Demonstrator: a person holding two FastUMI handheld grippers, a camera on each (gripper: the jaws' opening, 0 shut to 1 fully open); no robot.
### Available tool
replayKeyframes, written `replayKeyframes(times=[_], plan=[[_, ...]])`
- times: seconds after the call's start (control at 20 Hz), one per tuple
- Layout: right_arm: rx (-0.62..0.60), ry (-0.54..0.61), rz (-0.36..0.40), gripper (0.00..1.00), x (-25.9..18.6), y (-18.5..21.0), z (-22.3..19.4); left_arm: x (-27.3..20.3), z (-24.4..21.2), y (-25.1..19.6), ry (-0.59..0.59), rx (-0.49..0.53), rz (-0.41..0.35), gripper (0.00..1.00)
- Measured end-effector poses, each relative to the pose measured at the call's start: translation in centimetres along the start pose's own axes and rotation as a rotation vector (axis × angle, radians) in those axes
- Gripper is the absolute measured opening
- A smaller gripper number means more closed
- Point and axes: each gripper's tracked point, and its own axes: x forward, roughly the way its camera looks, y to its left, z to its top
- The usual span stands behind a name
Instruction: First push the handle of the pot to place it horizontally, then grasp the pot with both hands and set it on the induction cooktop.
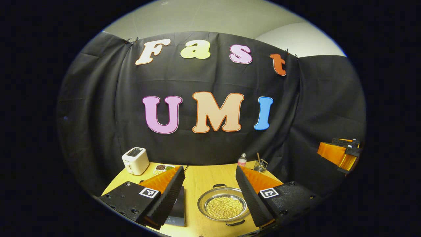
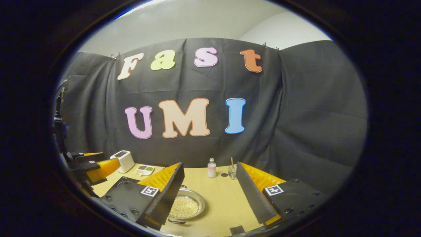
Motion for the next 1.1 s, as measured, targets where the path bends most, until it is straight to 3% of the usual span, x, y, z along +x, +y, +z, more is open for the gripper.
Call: replayKeyframes(times=[0.2,0.35,0.55,0.85,0.9,1.05,1.1], plan=[[0.011,0.013,-0.003,1.00,0.0,0.6,-0.4,0.2,-0.1,0.1,0.001,-0.006,-0.012,0.92],[0.021,0.022,-0.013,1.00,-0.3,0.6,-1.0,0.3,-0.3,0.3,-0.001,0.008,-0.016,0.96],[0.048,0.043,-0.020,1.00,-0.2,0.8,-2.4,0.0,-0.8,1.3,0.003,0.036,0.011,0.92],[0.037,0.082,-0.023,0.97,-0.1,1.8,-4.9,-0.4,-1.3,2.4,0.008,0.027,0.032,0.96],[0.040,0.090,-0.019,0.89,-0.2,2.3,-5.2,-0.5,-1.4,2.7,0.008,0.029,0.033,0.96],[0.057,0.109,0.012,0.82,0.1,4.1,-6.0,-0.9,-1.8,3.5,0.007,0.024,0.036,0.96],[0.058,0.112,0.019,0.67,0.2,4.6,-6.3,-1.0,-1.9,3.7,0.009,0.016,0.036,0.92]])
